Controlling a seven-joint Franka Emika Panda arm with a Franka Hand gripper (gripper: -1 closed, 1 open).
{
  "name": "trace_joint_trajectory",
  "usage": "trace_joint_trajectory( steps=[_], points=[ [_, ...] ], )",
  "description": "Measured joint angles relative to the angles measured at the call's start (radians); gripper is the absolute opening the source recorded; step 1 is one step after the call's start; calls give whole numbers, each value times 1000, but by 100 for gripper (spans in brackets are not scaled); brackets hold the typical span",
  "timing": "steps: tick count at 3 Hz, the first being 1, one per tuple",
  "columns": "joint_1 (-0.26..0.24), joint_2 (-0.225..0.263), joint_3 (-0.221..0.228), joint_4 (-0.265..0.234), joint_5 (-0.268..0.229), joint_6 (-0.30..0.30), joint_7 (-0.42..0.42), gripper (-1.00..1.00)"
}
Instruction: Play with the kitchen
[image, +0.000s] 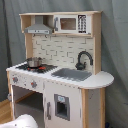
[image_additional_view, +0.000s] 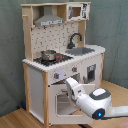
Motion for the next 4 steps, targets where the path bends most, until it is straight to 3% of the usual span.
trace_joint_trajectory(
  steps=[2,4],
  points=[
    [-41,4,-56,78,2,0,-189,100],
    [-40,39,-109,72,12,-34,-422,100]
  ],
)
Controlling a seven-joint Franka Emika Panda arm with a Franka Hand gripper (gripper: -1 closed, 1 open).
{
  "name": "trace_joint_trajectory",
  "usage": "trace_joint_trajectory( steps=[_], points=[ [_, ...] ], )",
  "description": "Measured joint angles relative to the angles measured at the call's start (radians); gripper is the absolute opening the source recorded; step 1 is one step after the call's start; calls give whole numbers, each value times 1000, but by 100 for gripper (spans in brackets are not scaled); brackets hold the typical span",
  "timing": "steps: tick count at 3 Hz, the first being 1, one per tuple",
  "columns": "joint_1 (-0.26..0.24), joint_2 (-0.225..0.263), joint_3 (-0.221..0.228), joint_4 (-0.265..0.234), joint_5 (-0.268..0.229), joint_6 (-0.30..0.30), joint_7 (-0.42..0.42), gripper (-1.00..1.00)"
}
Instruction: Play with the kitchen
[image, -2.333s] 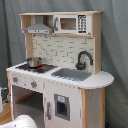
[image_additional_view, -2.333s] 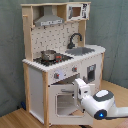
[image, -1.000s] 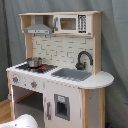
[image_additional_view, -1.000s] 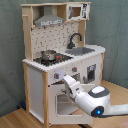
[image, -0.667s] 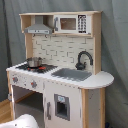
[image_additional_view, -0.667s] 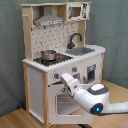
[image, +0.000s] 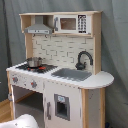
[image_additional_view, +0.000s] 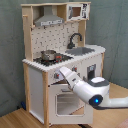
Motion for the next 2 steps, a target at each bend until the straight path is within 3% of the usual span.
trace_joint_trajectory(
  steps=[2],
  points=[
    [21,58,-45,-35,19,-61,-177,100]
  ],
)
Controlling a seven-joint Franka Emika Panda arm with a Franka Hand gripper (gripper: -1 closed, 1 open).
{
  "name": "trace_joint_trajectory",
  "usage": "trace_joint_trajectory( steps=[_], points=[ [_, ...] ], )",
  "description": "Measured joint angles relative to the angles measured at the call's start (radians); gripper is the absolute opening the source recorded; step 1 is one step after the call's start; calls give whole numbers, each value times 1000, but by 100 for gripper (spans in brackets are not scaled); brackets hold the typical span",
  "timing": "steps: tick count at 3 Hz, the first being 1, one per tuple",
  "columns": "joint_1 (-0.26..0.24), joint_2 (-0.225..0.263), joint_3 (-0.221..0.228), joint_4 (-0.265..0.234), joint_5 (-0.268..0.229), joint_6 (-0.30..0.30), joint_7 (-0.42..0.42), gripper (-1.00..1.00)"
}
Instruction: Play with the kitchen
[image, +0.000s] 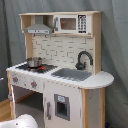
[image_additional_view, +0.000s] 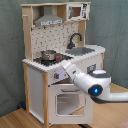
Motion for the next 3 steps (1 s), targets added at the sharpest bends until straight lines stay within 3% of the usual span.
trace_joint_trajectory(
  steps=[3],
  points=[
    [74,144,-75,-108,37,-85,-274,100]
  ],
)
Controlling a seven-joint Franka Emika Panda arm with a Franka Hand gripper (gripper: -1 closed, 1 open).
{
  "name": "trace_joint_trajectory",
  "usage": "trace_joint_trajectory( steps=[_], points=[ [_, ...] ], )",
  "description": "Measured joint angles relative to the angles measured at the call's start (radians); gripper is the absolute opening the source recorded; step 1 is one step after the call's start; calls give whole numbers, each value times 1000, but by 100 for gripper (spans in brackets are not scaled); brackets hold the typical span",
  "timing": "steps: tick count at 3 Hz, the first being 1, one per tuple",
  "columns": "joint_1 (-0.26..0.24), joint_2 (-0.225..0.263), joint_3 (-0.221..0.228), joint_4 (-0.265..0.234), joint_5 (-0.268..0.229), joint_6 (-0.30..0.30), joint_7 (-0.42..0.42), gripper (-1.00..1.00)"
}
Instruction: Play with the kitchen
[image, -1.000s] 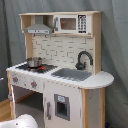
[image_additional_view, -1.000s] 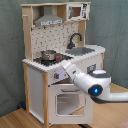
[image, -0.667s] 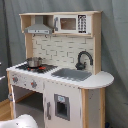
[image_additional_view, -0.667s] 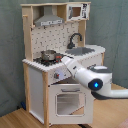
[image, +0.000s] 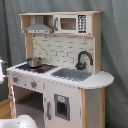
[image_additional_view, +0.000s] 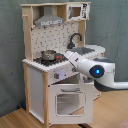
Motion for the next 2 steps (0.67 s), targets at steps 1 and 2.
trace_joint_trajectory(
  steps=[1,2],
  points=[
    [26,59,-13,-45,16,-15,-85,100],
    [50,117,-27,-92,32,-27,-156,100]
  ],
)
